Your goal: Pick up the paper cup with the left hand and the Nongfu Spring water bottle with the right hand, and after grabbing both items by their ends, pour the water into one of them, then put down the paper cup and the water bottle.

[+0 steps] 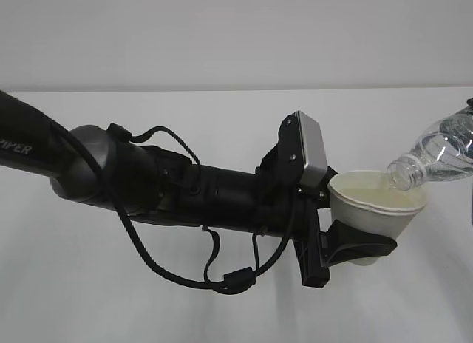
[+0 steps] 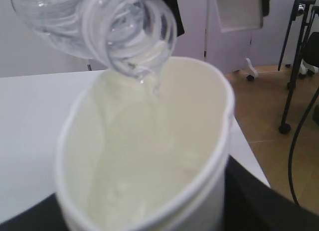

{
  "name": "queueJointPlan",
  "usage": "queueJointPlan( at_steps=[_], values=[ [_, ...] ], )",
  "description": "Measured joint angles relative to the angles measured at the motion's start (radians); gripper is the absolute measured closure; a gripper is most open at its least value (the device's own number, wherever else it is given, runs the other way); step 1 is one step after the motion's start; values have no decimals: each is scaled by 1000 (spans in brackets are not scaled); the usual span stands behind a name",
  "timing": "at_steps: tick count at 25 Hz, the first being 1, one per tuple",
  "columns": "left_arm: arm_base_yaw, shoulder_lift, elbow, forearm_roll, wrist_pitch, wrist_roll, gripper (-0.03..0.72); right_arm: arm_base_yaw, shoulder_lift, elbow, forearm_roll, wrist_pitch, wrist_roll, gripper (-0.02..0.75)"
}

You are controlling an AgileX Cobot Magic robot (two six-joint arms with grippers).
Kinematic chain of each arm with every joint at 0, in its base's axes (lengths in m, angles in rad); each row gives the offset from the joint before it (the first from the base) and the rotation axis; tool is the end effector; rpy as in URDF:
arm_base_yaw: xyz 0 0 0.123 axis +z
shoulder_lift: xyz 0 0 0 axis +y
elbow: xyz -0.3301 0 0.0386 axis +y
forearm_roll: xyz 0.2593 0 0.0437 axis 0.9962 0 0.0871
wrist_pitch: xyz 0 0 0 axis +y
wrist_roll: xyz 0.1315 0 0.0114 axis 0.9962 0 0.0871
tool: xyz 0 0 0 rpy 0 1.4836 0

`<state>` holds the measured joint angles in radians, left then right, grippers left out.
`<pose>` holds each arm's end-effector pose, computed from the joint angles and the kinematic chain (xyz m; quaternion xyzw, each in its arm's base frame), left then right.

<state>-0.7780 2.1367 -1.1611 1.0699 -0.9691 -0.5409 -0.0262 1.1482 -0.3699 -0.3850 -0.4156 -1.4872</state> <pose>0.2741 -0.4040 0.1656 0.5700 0.5195 -0.4450 0.4552 0.2401 0.0137 0.2500 -0.6610 0.4588 -0.4385 0.4004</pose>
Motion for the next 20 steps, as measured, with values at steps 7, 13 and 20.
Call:
queueJointPlan(
  at_steps=[7,13,20],
  values=[
    [0,0,0,0,0,0,265,0,0,0,0,0,0,291],
    [0,0,0,0,3,0,265,0,0,0,-2,0,-1,291],
    [0,0,0,0,3,0,265,0,0,0,0,0,22,291]
  ],
)
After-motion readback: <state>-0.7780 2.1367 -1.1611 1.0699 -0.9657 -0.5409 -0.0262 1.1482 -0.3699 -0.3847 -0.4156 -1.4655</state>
